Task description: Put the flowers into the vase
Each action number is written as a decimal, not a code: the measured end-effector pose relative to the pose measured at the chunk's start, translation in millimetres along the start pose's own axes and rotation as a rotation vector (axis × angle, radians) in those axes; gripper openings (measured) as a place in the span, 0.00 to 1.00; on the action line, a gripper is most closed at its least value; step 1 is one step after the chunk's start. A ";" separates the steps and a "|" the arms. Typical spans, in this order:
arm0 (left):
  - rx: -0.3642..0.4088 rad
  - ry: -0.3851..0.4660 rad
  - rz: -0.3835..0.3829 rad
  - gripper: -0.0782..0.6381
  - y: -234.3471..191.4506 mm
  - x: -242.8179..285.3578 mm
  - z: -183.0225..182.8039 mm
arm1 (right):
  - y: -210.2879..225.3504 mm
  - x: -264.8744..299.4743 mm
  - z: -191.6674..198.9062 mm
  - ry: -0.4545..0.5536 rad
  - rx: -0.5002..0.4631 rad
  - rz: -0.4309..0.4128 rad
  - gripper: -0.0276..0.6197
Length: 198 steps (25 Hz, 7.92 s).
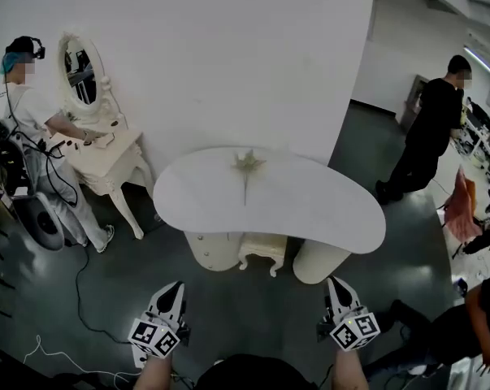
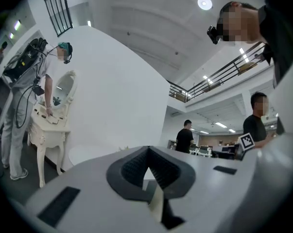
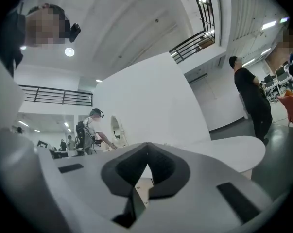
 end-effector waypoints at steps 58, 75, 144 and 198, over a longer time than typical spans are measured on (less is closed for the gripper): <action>0.113 -0.085 -0.059 0.12 79.6 219.0 26.0 | 195.3 85.7 -52.1 0.073 0.050 -0.074 0.08; 0.147 -0.097 0.016 0.12 29.7 325.1 23.3 | 200.5 144.1 -64.7 0.110 -0.024 -0.016 0.08; 0.088 -0.606 -0.050 0.24 -118.9 604.7 77.1 | 305.5 408.6 -71.1 -0.006 0.071 -0.082 0.08; -0.211 -1.062 -0.189 0.37 -202.7 721.0 211.0 | 376.8 418.4 -47.8 -0.106 0.134 0.147 0.08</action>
Point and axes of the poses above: the fingertips, and each gripper's own axes: x forward along the fingers, y to its right, z out of its underside, the point moved 8 cm from there along -x, backward along the fingers, and after that the axes turned 1 degree about x, right-handed, at the moved point
